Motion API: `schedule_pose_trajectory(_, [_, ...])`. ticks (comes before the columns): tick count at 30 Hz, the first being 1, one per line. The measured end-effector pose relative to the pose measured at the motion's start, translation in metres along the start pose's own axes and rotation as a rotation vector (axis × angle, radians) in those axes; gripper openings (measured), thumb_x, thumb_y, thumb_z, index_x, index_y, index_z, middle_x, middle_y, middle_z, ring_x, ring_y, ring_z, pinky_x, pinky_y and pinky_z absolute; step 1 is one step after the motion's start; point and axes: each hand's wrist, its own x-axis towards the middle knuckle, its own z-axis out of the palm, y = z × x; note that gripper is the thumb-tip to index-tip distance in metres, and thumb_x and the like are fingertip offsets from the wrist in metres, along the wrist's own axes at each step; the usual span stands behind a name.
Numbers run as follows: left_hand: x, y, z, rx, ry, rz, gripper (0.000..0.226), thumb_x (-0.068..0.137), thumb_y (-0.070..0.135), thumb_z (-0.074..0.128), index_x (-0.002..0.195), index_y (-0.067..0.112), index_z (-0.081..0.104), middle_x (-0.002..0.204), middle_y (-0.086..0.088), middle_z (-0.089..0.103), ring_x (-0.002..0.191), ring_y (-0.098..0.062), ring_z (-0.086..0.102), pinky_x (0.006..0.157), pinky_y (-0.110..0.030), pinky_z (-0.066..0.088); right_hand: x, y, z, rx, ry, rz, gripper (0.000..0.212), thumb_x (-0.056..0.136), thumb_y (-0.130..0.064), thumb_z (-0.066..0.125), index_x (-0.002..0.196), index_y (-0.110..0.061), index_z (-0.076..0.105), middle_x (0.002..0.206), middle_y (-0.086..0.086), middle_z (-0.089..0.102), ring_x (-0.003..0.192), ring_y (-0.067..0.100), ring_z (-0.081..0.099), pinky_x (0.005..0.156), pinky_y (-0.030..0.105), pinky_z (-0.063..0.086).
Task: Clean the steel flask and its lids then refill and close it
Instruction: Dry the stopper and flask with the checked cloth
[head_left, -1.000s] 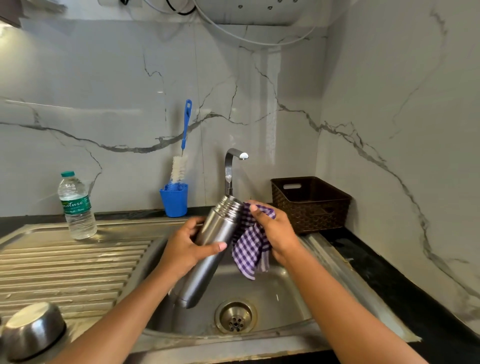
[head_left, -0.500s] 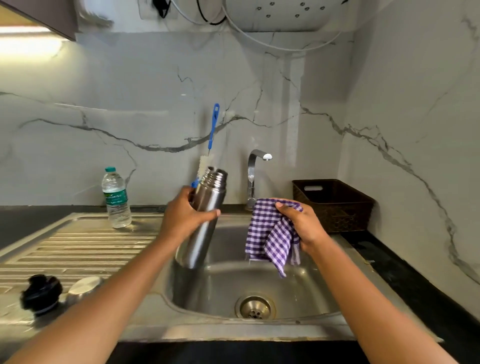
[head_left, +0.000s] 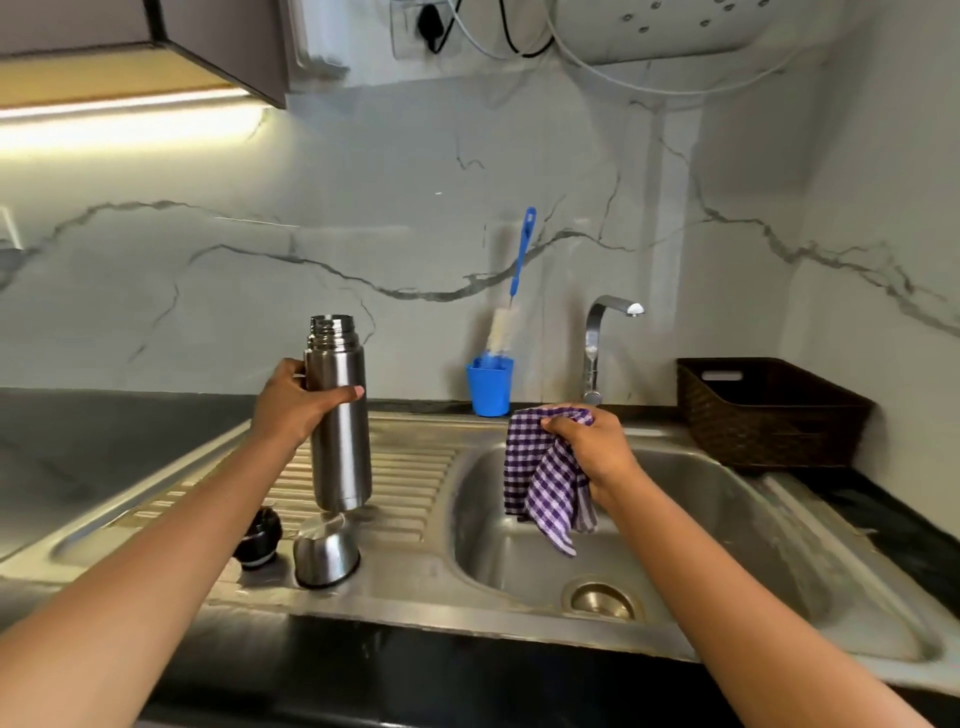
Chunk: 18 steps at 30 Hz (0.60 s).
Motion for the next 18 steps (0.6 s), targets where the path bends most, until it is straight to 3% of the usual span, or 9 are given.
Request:
schedule_pose_trajectory(8, [0.005,-0.027,-0.008,0.022,0.04,-0.038,0.073,0.063,0.032,0.086,0.121,0.011,0.047,0.122,-0.013,0.06,0.106,-0.031,0.058,0.094,-0.045,0.047,-0.002,0.004,0.021,-0.056,0.011,-0.024,0.01,0.082,-0.013,0.07,0.084,-0.019,0.063,0.088,0.003,0.069,0.084,0.019,0.067,0.075,0.03,0.053])
schedule_pose_trajectory(14, [0.004,-0.029,-0.003,-0.101,0.035,-0.064,0.072,0.066,0.028,0.085,0.123,0.012,0.044,0.126,-0.012,0.056,0.104,-0.026,0.055,0.093,-0.041,0.044,-0.007,0.001,0.022,-0.041,-0.052,-0.022,0.011,0.08,-0.015,0.072,0.085,-0.019,0.063,0.092,0.004,0.069,0.088,0.02,0.066,0.078,0.031,0.054])
schedule_pose_trajectory(16, [0.0,-0.027,-0.002,-0.145,0.006,-0.085,0.076,0.066,0.027,0.084,0.127,0.012,0.041,0.13,-0.013,0.054,0.103,-0.024,0.053,0.091,-0.04,0.043,-0.008,-0.002,0.02,-0.007,-0.079,-0.003,0.013,0.078,-0.013,0.074,0.088,-0.015,0.065,0.093,0.006,0.07,0.089,0.021,0.067,0.078,0.031,0.054])
schedule_pose_trajectory(18, [-0.007,-0.025,-0.001,-0.149,0.002,-0.092,0.092,0.062,0.033,0.085,0.136,0.015,0.033,0.138,-0.014,0.047,0.116,-0.028,0.049,0.096,-0.044,0.041,-0.01,-0.005,0.017,0.033,-0.099,0.015,0.016,0.076,-0.01,0.075,0.089,-0.012,0.066,0.094,0.009,0.07,0.088,0.022,0.067,0.075,0.03,0.055])
